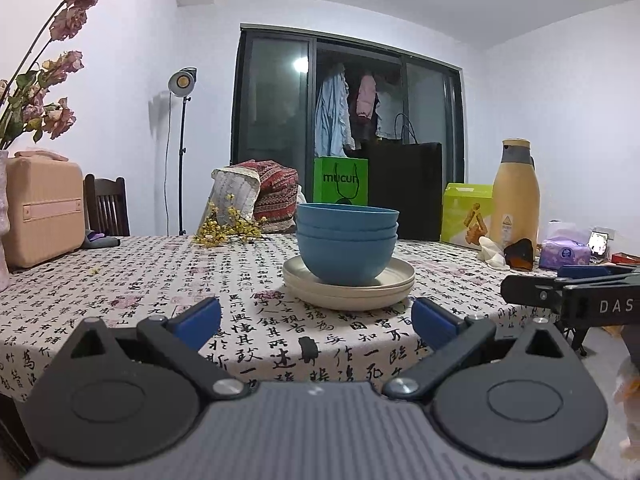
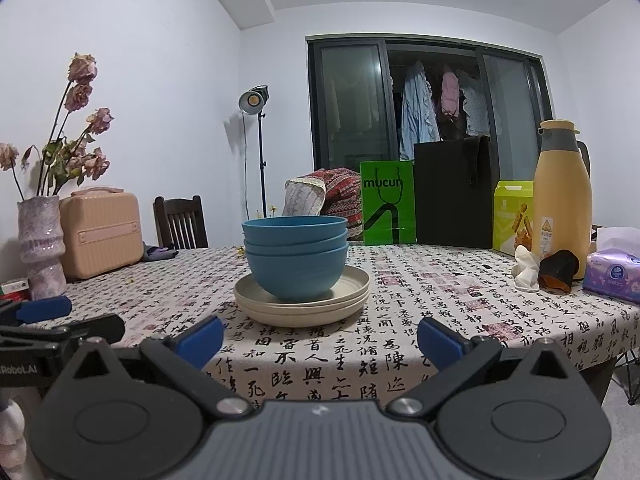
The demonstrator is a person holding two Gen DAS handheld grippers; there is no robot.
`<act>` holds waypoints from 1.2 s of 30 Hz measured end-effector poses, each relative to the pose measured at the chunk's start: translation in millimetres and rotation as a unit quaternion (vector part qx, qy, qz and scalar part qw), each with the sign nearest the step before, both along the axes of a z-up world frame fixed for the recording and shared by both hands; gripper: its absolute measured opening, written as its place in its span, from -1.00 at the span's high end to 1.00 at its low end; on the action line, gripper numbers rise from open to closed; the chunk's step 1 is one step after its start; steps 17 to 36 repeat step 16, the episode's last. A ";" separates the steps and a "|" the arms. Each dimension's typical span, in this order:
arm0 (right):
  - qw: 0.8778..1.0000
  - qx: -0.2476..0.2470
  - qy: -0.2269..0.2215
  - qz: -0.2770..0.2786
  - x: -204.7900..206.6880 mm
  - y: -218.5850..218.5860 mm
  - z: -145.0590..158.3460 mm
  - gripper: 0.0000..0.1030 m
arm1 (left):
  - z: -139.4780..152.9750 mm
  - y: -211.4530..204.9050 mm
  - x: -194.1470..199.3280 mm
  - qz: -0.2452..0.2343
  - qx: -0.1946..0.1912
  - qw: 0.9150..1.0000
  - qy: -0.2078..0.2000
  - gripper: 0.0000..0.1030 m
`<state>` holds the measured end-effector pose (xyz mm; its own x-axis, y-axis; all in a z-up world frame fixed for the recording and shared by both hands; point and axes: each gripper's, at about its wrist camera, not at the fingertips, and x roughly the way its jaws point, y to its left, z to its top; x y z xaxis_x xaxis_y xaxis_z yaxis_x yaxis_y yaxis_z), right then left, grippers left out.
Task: Organize plates and bowls
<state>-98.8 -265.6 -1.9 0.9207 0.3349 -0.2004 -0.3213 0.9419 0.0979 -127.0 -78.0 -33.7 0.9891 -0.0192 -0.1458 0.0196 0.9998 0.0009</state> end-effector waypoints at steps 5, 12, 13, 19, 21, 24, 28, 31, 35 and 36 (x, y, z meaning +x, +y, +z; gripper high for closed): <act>1.000 0.000 0.001 0.000 -0.4 1.0 -0.1 -1.00 | -0.8 -1.2 0.0 -0.005 0.001 1.000 0.002 -1.00; 1.000 0.000 0.000 0.001 -0.1 0.7 0.2 -1.00 | -0.8 -2.4 -3.0 -0.005 0.004 1.000 -0.007 -1.00; 1.000 -0.001 0.000 0.001 -0.3 1.0 0.2 -1.00 | -0.9 -2.3 -2.7 -0.005 0.004 1.000 -0.006 -1.00; 1.000 0.000 0.001 0.000 -0.3 0.9 0.3 -1.00 | -0.8 -2.4 -2.5 -0.007 0.002 1.000 -0.004 -1.00; 1.000 0.000 0.001 0.000 -0.3 0.9 0.3 -1.00 | -0.8 -2.4 -2.5 -0.007 0.002 1.000 -0.004 -1.00; 1.000 0.000 0.001 0.000 -0.3 0.9 0.3 -1.00 | -0.8 -2.4 -2.5 -0.007 0.002 1.000 -0.004 -1.00; 1.000 0.000 0.001 0.000 -0.3 0.9 0.3 -1.00 | -0.8 -2.4 -2.5 -0.007 0.002 1.000 -0.004 -1.00; 1.000 0.000 0.001 0.000 -0.3 0.9 0.3 -1.00 | -0.8 -2.4 -2.5 -0.007 0.002 1.000 -0.004 -1.00; 1.000 0.000 0.001 0.000 -0.3 0.9 0.3 -1.00 | -0.8 -2.4 -2.5 -0.007 0.002 1.000 -0.004 -1.00; 1.000 0.000 0.001 0.000 -0.3 0.9 0.3 -1.00 | -0.8 -2.4 -2.5 -0.007 0.002 1.000 -0.004 -1.00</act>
